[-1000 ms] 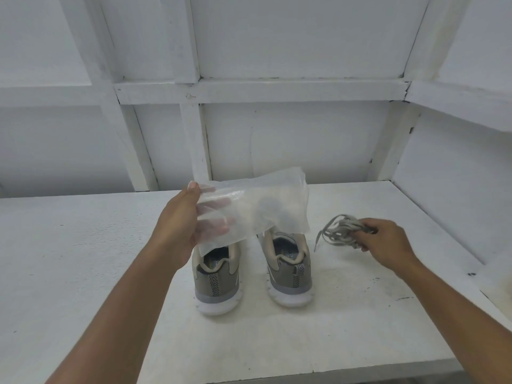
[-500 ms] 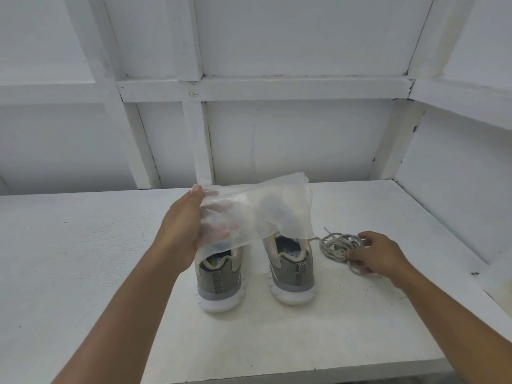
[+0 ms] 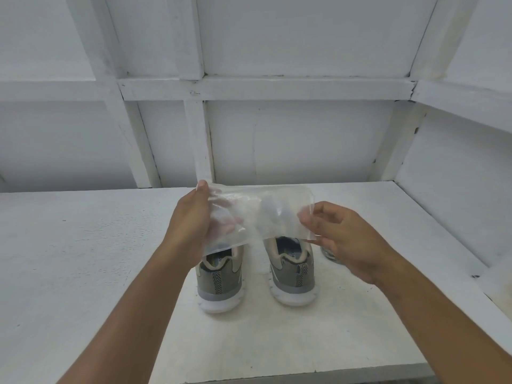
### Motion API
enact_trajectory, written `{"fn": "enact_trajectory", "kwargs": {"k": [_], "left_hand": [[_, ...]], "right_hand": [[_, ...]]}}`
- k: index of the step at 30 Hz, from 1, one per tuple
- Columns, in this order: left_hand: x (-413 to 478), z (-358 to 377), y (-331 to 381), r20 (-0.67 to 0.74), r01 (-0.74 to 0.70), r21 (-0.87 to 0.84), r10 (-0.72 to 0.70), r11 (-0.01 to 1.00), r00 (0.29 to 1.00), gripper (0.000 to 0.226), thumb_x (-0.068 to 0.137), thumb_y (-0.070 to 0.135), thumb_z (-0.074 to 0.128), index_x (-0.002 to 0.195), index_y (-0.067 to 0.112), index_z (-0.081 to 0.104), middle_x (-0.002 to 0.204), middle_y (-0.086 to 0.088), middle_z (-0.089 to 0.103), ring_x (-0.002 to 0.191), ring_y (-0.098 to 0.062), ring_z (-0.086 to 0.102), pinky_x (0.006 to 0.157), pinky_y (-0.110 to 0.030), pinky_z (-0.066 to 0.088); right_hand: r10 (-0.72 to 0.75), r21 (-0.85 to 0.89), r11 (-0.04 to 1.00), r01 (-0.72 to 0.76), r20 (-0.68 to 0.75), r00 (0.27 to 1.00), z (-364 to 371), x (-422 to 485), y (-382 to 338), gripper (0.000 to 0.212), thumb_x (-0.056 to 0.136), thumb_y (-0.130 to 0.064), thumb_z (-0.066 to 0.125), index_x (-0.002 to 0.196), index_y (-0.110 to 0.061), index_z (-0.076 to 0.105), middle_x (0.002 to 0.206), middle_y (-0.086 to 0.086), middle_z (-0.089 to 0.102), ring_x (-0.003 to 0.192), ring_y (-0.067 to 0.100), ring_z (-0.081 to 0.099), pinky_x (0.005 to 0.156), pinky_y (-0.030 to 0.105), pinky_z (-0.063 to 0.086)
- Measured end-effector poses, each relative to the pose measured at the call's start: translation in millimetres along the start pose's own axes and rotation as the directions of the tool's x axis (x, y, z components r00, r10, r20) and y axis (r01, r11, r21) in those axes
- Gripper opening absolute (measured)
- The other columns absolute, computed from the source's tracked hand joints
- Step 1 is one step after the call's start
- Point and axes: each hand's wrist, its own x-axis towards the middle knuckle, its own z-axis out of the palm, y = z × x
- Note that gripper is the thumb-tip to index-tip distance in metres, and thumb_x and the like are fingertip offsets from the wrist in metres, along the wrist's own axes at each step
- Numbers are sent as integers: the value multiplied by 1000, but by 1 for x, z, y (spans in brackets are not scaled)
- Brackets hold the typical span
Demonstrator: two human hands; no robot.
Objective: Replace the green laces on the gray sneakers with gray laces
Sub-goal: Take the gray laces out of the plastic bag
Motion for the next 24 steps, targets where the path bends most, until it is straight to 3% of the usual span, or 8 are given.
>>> {"fn": "enact_trajectory", "kwargs": {"k": [5,7,9,13,17,19,21,24], "left_hand": [[2,-6,-1,-68,-99,112,107,989,992,44,102,50,34,98,15,60,90,1,73,63,-13,72,57,-23,52],[2,-7,0,-77,-126,131,137,983,988,47,101,50,35,91,11,59,74,6,71,58,-16,70,51,-20,50],[6,-11,-1,-115,-164,171,185,972,976,47,101,48,38,81,9,56,63,3,66,60,-23,66,58,-27,52],[14,-17,-4,-182,-242,279,299,929,937,51,99,48,44,83,1,56,73,-6,56,63,-24,57,55,-31,45],[10,-16,-3,-69,-92,147,103,985,992,60,96,62,32,101,10,60,93,-5,70,77,-25,71,70,-39,57],[4,-14,-7,-26,-55,202,61,978,998,59,96,63,31,102,11,57,89,-8,70,66,-24,71,58,-33,55],[-1,-11,-13,-34,-152,383,178,911,983,55,96,61,34,98,11,57,78,-7,66,51,-16,62,49,-26,48],[6,-14,-18,-83,-266,463,341,845,936,45,92,58,47,84,15,56,72,-3,61,60,-20,56,62,-39,51]], "right_hand": [[46,171,985,-35,-66,997,2,5,2,13,79,-13,71,88,-4,67,91,10,72,88,19,70,80,23,55],[48,157,987,-35,-83,995,0,6,2,12,76,-12,72,83,-4,67,96,16,72,92,24,70,85,29,56],[41,115,993,-28,-109,993,-2,5,1,15,73,-14,74,81,-3,66,98,19,71,93,29,68,89,35,50],[30,77,997,-19,-149,988,-10,2,-3,7,80,-6,70,77,-2,65,94,17,73,98,35,68,87,31,54],[-3,174,984,37,-188,982,-11,4,-4,7,82,-2,67,76,-2,63,88,13,72,96,32,70,83,26,54],[-4,216,975,52,-216,976,-10,4,-4,7,81,-2,67,80,2,61,86,12,71,91,28,72,74,20,56],[5,233,971,48,-220,976,-9,4,-4,9,80,-1,67,83,4,61,84,12,69,88,26,72,73,21,57],[1,191,981,39,-202,979,-11,4,-5,13,78,-5,69,83,4,60,78,11,68,85,26,72,75,24,59]]}}
